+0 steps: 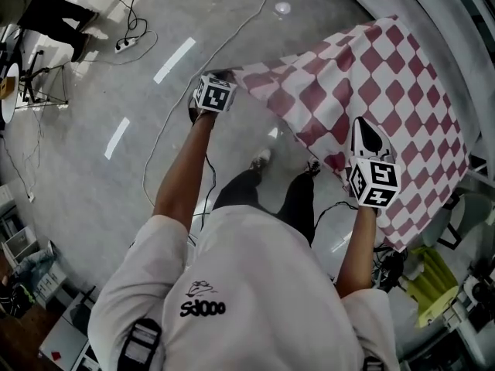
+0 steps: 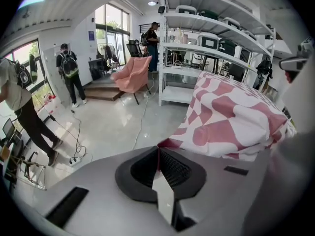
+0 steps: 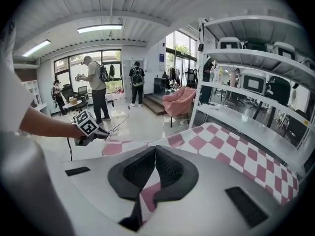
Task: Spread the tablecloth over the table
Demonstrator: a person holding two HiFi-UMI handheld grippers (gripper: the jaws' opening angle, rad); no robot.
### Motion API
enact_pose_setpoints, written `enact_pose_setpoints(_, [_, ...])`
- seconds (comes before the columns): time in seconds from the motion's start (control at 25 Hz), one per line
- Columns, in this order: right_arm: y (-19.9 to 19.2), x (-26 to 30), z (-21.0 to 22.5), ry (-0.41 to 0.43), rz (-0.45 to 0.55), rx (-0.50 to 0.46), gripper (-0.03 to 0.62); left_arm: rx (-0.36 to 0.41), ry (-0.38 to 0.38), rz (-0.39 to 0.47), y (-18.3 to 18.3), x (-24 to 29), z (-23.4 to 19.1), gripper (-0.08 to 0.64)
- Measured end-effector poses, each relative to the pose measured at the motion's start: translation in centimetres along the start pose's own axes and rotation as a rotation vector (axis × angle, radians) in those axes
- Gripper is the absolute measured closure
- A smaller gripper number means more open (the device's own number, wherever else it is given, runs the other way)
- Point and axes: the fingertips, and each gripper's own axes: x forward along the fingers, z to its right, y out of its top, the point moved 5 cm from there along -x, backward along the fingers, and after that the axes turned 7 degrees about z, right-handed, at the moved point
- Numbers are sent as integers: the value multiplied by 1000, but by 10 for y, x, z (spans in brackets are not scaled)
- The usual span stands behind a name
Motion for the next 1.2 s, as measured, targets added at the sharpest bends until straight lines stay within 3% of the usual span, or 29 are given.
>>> enact_pose_setpoints(0.24, [1,25,-22,49,-19,-21,569,-41,22,31,-6,-7,-26,529])
enact_pose_setpoints(0.48, [4,39,-37,90,-28,-29,569,-42,1,3,-21,-11,-21,528])
enact_pose_setpoints(0.56, [6,42,-40,92,-28,-25,569,-23,-29,-21,-25,-11,-14,440])
enact_pose_setpoints(0.72, [4,43,-44,89,-25,-17,569,-11,-72,-52,-43,-13,7,426])
enact_pose_setpoints(1.2, [-30,-3,-31,2,-23,51,569,82,-418,-90,-87,-21,141,411])
